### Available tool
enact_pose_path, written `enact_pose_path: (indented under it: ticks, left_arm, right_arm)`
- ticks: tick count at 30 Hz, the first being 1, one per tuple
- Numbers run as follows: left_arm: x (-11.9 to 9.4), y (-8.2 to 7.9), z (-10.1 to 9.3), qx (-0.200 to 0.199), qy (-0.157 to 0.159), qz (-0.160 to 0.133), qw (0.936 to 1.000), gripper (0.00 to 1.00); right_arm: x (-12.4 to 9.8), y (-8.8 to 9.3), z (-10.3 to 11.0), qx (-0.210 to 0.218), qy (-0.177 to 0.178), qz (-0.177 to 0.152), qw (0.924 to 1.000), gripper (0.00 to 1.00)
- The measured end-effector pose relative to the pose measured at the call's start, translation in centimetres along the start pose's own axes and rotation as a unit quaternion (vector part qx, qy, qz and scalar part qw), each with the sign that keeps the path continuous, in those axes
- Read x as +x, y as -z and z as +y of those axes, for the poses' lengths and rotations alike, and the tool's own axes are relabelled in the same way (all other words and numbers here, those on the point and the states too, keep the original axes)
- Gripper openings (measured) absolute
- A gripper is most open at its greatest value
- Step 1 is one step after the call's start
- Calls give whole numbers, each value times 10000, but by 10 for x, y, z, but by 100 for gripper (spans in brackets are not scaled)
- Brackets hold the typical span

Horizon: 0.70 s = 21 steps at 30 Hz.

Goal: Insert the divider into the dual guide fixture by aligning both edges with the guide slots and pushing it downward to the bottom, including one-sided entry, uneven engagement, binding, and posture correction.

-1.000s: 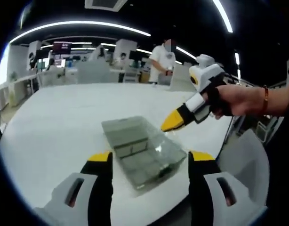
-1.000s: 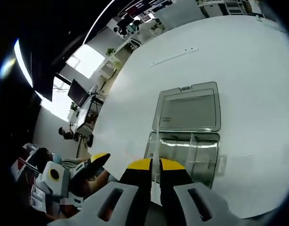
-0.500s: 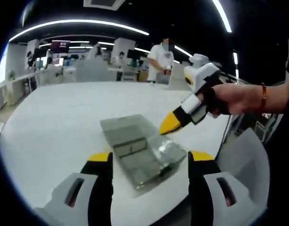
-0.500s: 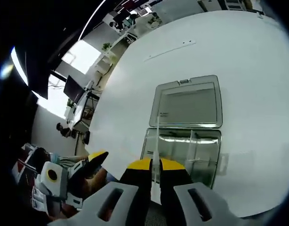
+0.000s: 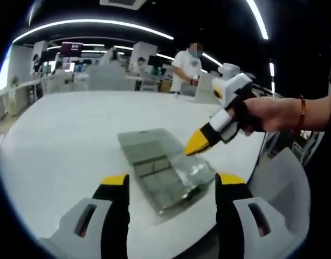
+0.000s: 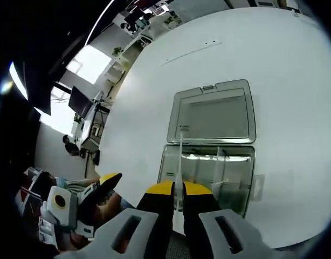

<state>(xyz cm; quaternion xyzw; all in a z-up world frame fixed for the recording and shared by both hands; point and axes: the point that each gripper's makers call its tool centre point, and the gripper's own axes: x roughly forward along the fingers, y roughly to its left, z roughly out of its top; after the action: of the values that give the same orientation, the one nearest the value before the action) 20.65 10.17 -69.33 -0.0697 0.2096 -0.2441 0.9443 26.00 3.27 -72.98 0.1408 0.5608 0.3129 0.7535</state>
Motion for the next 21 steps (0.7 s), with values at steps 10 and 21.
enact_pose_path:
  ticks: [10, 21]
  left_arm:
    - [3, 3, 5, -116, 9, 9, 9999, 63]
    - [5, 5, 8, -178, 0, 46, 9998, 62]
  right_arm:
    - [6, 3, -5, 184, 74, 187, 9996, 0]
    - [10, 3, -4, -86, 309, 432, 9986, 0]
